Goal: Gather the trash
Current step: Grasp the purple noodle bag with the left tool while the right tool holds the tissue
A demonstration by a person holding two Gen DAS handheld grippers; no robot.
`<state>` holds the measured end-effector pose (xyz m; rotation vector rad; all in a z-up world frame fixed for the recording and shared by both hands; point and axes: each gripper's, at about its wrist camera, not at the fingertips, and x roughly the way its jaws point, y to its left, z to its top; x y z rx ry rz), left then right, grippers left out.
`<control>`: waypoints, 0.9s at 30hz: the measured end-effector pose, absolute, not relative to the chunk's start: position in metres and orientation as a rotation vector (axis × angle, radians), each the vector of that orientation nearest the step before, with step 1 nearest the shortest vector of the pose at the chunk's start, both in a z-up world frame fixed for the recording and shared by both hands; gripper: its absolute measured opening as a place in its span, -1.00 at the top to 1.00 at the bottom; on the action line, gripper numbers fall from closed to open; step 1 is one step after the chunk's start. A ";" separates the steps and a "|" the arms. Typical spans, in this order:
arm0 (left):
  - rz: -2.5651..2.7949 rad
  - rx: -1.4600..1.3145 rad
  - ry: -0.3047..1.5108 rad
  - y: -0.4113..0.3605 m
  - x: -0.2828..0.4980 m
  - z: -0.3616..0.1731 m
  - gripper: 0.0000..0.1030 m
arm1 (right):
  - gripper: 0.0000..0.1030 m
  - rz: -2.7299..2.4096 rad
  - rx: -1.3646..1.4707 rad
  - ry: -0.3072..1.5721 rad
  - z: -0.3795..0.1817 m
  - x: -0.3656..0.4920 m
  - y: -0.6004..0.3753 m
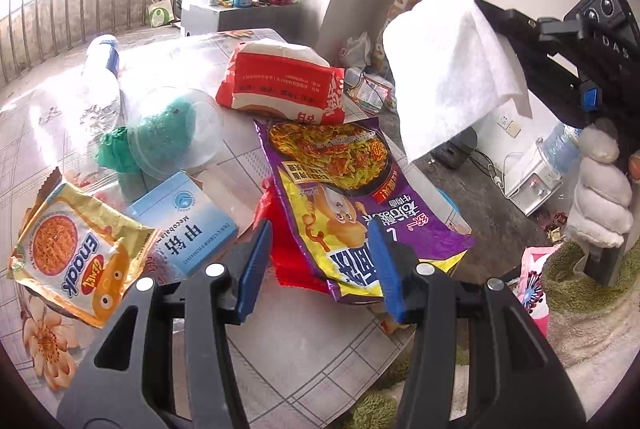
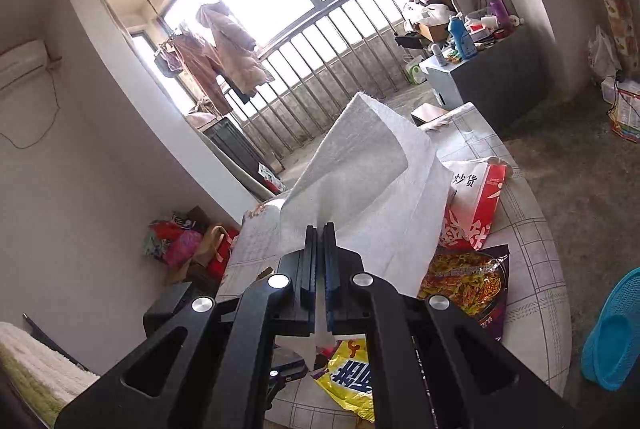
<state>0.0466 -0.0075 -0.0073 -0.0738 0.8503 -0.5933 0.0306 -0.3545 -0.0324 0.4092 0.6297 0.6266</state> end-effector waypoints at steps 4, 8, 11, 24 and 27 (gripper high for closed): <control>-0.551 -0.127 0.847 0.027 0.041 -0.003 0.10 | 0.93 0.577 0.422 0.735 -0.067 0.029 -0.355; -0.596 -0.212 0.913 0.029 0.040 -0.014 0.09 | 0.93 0.522 0.469 0.851 -0.115 0.032 -0.362; -0.646 -0.274 0.967 0.018 0.046 -0.024 0.06 | 0.93 0.481 0.478 0.906 -0.143 0.033 -0.365; -0.676 -0.330 1.087 -0.018 0.084 -0.052 0.07 | 0.93 0.449 0.560 1.012 -0.200 0.036 -0.374; -0.648 -0.314 1.093 -0.022 0.092 -0.054 0.09 | 0.93 0.458 0.572 1.009 -0.199 0.037 -0.374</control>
